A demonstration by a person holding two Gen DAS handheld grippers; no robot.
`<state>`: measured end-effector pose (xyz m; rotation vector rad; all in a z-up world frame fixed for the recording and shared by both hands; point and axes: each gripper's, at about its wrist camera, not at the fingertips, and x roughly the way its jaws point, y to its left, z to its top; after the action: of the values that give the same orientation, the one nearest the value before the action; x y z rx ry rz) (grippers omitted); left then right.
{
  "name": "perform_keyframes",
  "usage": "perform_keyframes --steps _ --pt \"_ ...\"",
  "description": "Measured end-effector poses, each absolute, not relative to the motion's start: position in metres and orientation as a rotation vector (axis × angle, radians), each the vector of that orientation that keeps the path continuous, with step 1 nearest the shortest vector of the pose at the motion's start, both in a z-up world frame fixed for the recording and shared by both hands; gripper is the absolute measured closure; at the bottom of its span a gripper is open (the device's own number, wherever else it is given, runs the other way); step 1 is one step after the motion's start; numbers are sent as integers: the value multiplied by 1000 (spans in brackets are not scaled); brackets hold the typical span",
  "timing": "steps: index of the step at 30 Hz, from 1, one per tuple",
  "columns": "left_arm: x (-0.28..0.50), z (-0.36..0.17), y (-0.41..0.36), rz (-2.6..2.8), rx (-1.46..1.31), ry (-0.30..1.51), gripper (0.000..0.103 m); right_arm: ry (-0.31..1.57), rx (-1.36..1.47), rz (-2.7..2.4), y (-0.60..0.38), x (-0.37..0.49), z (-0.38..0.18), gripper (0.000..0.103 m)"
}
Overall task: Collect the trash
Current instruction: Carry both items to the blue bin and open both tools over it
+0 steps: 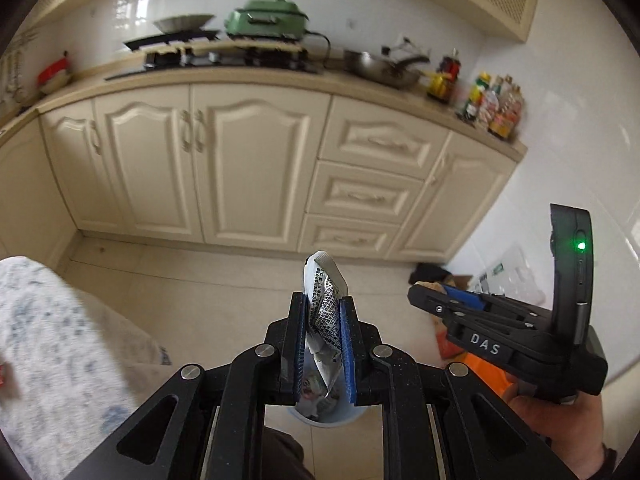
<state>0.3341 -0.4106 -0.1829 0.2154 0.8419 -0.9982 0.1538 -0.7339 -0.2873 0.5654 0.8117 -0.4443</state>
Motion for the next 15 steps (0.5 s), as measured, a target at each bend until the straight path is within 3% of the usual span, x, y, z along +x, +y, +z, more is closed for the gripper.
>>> perform_keyframes --steps 12,13,15 --pt "383 -261 -542 -1024 337 1080 87 901 736 -488 -784 147 -369 71" --pt "389 -268 -552 -1022 356 1097 87 905 744 -492 -786 148 -373 68" --pt "399 -279 -577 -1003 387 1127 81 908 763 -506 -790 146 -378 48"
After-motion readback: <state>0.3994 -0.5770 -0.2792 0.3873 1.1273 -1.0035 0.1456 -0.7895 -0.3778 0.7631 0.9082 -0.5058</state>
